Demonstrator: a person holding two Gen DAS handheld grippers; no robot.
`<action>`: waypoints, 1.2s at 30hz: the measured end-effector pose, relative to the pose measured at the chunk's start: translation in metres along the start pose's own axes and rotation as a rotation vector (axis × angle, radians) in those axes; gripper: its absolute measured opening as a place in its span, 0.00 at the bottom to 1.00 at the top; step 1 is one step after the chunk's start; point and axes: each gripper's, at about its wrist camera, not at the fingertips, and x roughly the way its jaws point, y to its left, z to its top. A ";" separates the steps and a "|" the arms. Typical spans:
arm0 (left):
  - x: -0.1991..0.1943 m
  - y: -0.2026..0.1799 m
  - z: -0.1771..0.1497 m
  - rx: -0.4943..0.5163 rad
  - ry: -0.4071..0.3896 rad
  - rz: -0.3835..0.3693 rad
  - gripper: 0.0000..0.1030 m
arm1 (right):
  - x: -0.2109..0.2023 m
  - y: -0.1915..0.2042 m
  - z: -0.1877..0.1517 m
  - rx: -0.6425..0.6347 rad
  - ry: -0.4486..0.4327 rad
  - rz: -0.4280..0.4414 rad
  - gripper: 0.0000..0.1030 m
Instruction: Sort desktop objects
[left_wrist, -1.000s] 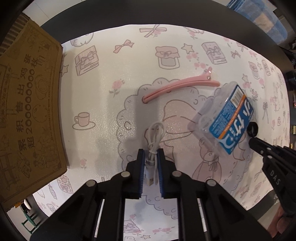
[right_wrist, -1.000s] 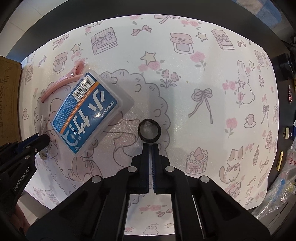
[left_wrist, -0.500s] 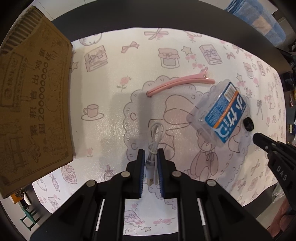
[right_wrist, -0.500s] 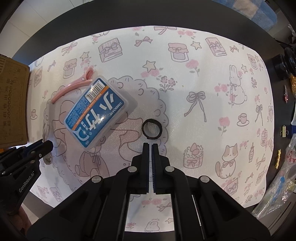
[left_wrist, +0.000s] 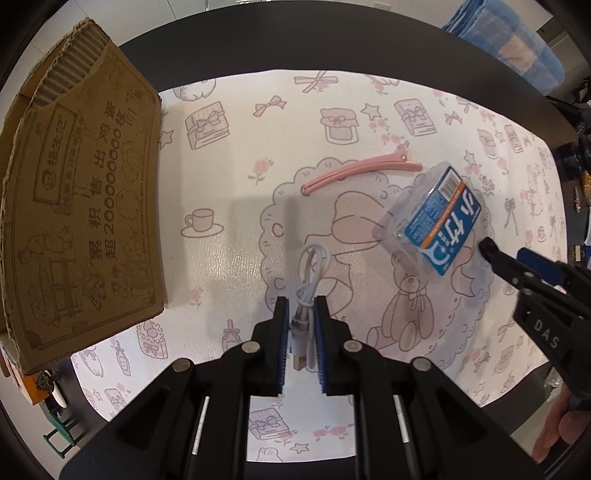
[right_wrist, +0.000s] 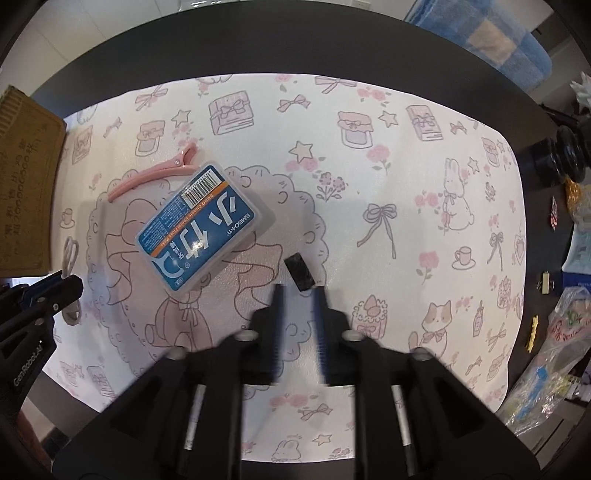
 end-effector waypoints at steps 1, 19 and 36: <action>0.001 0.000 -0.001 0.001 0.003 0.001 0.13 | 0.004 0.007 -0.001 -0.004 -0.003 -0.004 0.44; 0.007 0.000 -0.006 -0.010 0.023 0.006 0.13 | 0.023 0.021 0.026 0.028 0.033 0.025 0.07; -0.069 -0.016 -0.034 0.011 -0.018 0.003 0.13 | -0.024 0.028 -0.015 0.057 -0.009 0.041 0.01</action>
